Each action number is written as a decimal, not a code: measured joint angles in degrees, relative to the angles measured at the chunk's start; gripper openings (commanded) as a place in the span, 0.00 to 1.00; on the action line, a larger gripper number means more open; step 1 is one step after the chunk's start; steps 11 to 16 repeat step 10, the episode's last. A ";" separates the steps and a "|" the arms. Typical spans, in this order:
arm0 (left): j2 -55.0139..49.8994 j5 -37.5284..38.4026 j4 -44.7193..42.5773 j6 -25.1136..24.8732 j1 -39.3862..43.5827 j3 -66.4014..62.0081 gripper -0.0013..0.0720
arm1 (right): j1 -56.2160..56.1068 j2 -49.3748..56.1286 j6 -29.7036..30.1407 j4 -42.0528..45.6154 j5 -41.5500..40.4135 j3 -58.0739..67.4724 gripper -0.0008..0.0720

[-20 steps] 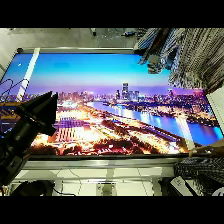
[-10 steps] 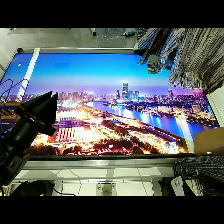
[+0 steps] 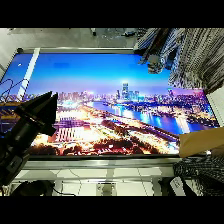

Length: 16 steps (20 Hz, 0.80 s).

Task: Fold the clothes and pants, and hang the long-sleeved shirts on hangers.

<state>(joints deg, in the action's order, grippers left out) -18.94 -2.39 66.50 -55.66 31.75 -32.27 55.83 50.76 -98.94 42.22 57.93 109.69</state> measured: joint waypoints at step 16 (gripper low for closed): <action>0.00 0.02 0.00 -0.02 0.00 0.00 0.37 | -0.68 1.01 2.62 -1.31 2.29 -1.14 0.96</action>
